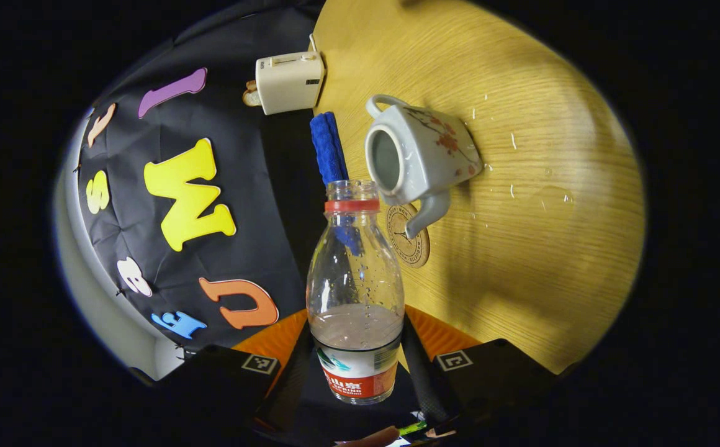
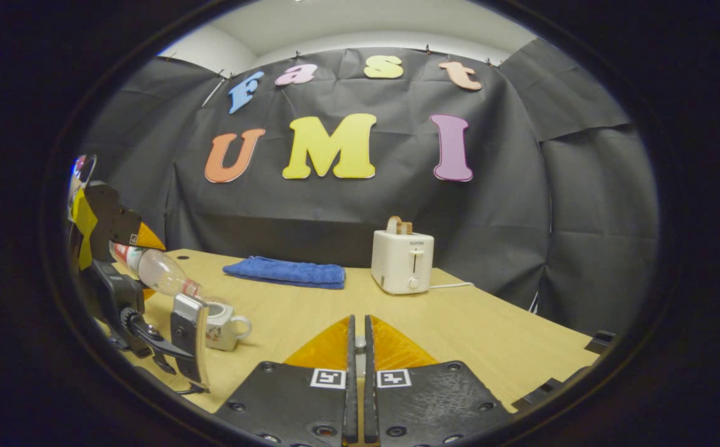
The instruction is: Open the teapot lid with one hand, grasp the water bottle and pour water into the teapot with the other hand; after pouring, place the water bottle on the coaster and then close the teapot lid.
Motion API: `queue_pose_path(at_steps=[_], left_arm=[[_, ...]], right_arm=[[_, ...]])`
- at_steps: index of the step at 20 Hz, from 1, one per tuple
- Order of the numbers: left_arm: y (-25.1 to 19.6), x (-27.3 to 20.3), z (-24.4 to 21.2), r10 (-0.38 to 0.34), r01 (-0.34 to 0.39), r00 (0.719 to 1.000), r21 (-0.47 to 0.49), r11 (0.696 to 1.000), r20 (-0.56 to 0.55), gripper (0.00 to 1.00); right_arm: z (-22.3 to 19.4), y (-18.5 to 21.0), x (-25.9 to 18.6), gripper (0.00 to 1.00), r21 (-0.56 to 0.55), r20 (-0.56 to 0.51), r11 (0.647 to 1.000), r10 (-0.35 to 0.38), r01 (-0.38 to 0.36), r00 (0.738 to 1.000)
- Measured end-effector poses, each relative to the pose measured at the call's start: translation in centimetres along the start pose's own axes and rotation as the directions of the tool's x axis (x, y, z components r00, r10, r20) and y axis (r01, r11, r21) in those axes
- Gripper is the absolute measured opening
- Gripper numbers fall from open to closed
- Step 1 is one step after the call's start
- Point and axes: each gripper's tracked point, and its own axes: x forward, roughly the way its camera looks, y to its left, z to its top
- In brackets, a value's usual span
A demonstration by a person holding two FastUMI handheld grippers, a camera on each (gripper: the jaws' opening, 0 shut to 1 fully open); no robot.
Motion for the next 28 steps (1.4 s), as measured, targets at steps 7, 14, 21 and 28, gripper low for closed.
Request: queue_pose_path(at_steps=[7, 14, 21, 28], left_arm=[[1.5, -0.7, -0.1, 0.030, -0.026, 0.999, 0.113, 0.993, -0.035, 0.82], [2.5, -1.3, 0.2, 0.062, -0.049, 0.997, 0.214, 0.976, -0.055, 0.77], [4.9, -2.2, 0.8, 0.147, -0.112, 0.986, 0.335, 0.935, -0.082, 0.77], [6.3, -3.3, 1.7, 0.190, -0.140, 0.978, 0.414, 0.899, -0.082, 0.78]], right_arm=[[0.1, -0.7, 0.1, 0.04, 0.020, -0.006, 1.000, -0.003, 0.003, 1.000], [0.2, -1.2, 0.1, 0.04, 0.029, -0.012, 1.000, -0.009, 0.010, 1.000], [0.2, -1.4, 0.0, 0.04, 0.026, -0.030, 1.000, -0.010, 0.011, 1.000], [0.6, -1.9, -0.2, 0.04, 0.026, -0.028, 1.000, -0.011, 0.012, 1.000]])
